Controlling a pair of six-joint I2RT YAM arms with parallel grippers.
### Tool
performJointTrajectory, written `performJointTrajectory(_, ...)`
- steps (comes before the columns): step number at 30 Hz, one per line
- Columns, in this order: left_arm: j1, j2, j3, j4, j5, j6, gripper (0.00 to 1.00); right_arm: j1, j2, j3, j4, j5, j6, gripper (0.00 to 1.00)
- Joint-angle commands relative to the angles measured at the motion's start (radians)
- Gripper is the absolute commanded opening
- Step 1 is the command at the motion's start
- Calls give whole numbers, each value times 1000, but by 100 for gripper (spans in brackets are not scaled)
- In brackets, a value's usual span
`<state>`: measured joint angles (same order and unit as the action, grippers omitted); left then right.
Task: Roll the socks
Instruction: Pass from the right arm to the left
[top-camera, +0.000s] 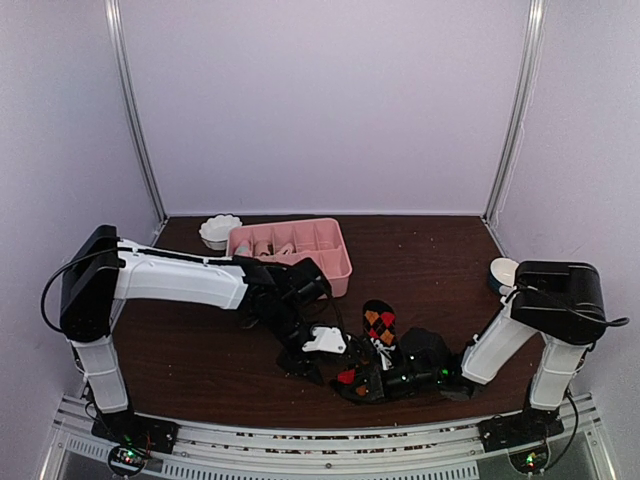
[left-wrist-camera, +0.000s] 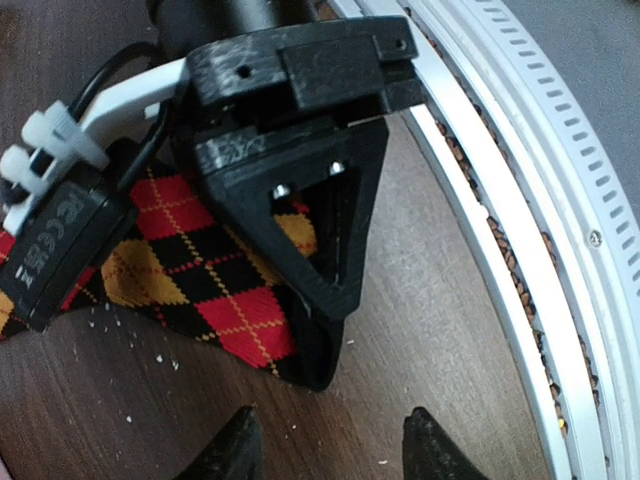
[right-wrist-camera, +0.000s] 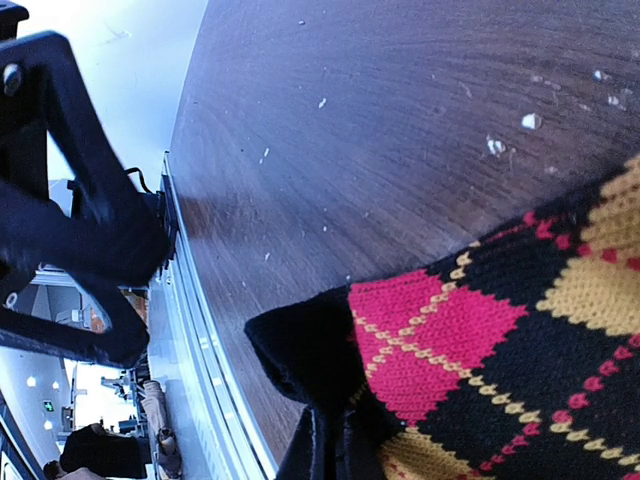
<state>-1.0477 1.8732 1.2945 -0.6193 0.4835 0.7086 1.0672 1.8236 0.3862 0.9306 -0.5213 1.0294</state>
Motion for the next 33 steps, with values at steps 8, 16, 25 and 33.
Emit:
performJointTrajectory(8,-45,96,43,43,25,37,41,1,19,-12,-83,-9,14,0)
performJointTrajectory(16,-53,126,40,97,-42,21,39,-1,-11,6,-141,-26,-6,0)
performJointTrajectory(25,-58,159,40,79,-85,43,6,-26,-71,-4,-148,-28,-10,12)
performJointTrajectory(33,-52,148,37,42,-131,16,0,-108,-244,-12,-337,-46,-111,47)
